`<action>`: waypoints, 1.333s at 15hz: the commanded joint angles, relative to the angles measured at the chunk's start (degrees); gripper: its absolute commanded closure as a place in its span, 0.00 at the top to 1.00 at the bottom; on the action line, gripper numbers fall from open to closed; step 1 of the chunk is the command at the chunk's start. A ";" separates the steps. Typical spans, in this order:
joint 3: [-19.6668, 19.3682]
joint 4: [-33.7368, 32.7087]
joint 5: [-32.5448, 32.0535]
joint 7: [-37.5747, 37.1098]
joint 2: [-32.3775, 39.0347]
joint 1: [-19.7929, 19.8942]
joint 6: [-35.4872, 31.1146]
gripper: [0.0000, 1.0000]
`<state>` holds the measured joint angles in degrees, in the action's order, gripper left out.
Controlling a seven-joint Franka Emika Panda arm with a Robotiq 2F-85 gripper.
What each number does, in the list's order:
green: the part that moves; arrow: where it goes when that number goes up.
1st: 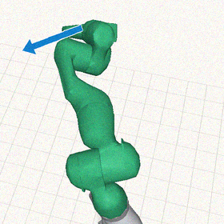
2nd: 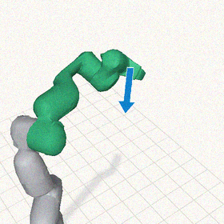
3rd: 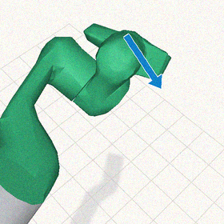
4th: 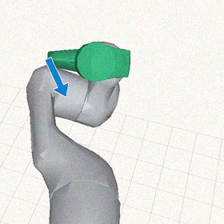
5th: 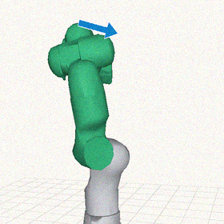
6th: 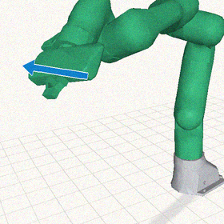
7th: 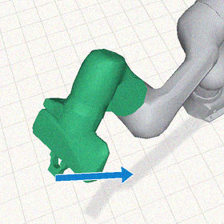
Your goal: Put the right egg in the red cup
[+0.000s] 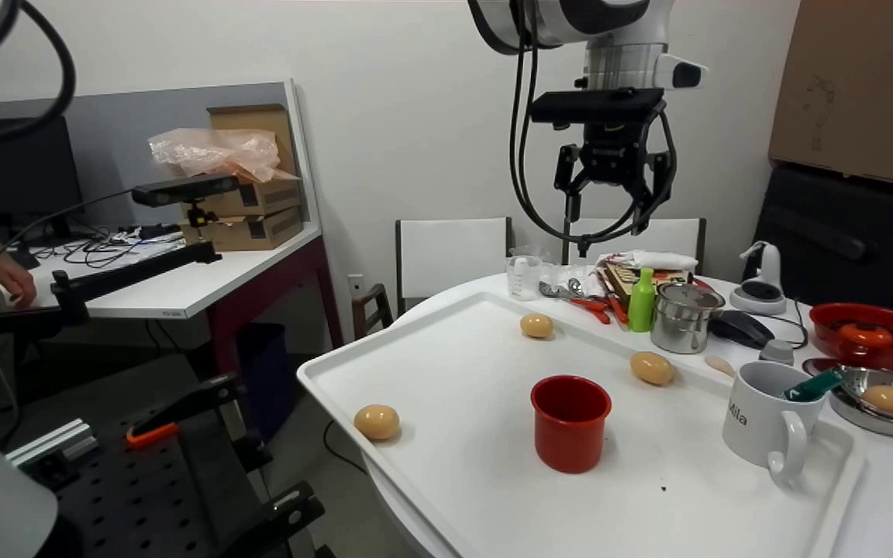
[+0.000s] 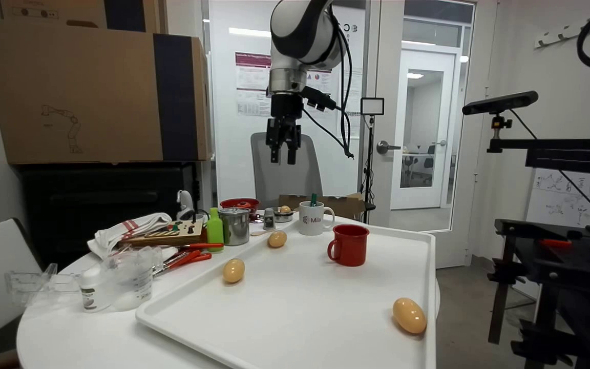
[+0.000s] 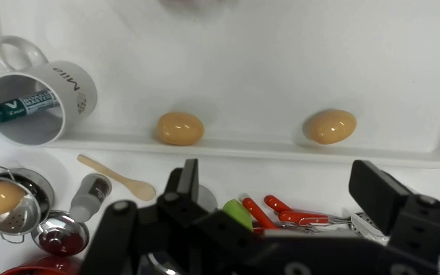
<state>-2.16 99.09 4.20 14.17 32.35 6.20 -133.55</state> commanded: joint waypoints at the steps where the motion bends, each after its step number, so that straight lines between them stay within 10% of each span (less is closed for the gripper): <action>1: 0.80 -0.07 -0.61 -0.38 0.13 0.74 0.10 1.00; 20: -0.18 -17.42 -2.84 -0.53 19.95 3.85 0.65 1.00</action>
<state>-2.57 88.43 2.74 13.57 46.76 9.43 -133.56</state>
